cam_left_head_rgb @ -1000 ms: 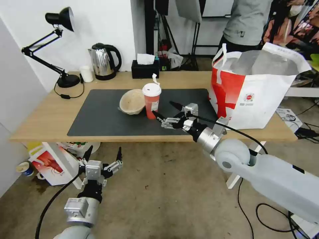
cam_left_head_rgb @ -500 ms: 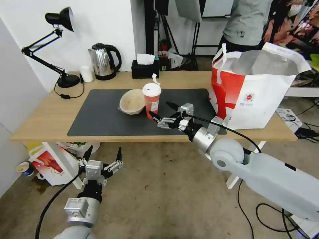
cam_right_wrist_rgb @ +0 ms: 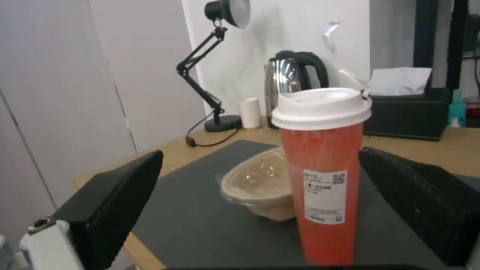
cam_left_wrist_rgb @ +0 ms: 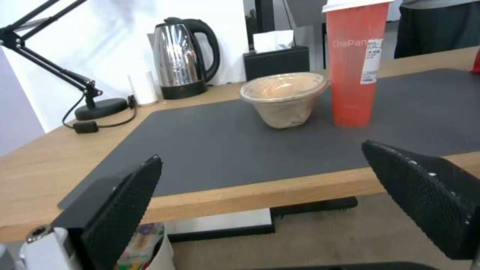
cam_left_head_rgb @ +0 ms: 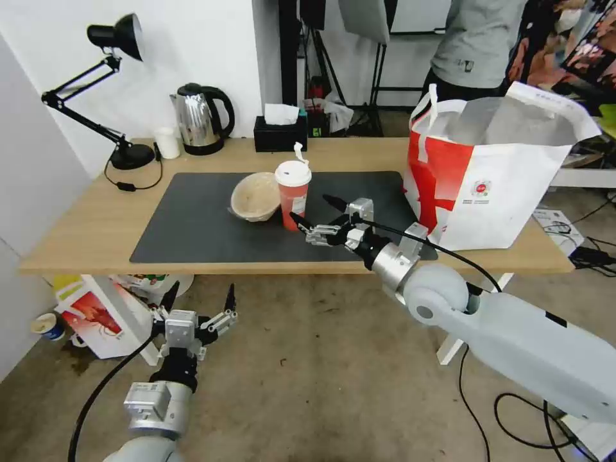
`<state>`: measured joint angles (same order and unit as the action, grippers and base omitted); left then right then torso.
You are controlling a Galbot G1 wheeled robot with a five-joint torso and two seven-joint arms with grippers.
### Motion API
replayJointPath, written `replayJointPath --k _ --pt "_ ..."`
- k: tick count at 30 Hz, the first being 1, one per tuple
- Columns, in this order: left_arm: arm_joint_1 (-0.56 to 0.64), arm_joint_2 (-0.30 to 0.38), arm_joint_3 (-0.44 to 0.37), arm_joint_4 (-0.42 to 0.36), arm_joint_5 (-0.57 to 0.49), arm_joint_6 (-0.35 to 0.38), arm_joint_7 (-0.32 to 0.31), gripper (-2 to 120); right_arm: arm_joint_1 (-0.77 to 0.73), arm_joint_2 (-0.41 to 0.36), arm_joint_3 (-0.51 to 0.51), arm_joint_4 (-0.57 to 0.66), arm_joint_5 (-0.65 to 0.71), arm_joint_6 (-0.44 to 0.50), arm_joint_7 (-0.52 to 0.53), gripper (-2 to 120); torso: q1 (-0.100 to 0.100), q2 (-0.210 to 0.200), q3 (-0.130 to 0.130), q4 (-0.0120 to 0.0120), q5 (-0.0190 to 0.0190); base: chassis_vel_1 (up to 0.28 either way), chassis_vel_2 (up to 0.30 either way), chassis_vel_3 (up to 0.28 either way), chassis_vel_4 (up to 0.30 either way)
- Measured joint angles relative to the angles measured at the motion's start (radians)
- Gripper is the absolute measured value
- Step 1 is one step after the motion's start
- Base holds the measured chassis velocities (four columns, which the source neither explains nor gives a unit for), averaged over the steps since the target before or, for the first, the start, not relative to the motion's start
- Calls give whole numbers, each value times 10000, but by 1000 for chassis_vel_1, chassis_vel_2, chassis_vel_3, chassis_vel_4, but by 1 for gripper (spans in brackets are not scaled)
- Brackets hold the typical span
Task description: Pick up the trash from the table and place it into the takeout bag.
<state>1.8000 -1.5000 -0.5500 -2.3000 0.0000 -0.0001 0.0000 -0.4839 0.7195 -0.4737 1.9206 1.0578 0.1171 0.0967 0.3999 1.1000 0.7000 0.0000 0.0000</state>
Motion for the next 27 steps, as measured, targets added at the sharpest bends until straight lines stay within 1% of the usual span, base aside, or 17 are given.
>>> replayJointPath --k 6,19,27 --pt "0 0 0 0 0 0 0 100 3 78 13 -99 -74 -50 233 100 1 0 0 -1 0 0 0 0 0" --pt "0 0 0 0 0 0 0 100 108 661 -31 -619 -76 -92 371 100 1 -1 0 0 0 0 0 0 0" --pt "-1 0 0 0 0 0 0 100 210 726 -93 -707 -96 -113 464 100 1 -1 0 0 0 0 0 0 0"
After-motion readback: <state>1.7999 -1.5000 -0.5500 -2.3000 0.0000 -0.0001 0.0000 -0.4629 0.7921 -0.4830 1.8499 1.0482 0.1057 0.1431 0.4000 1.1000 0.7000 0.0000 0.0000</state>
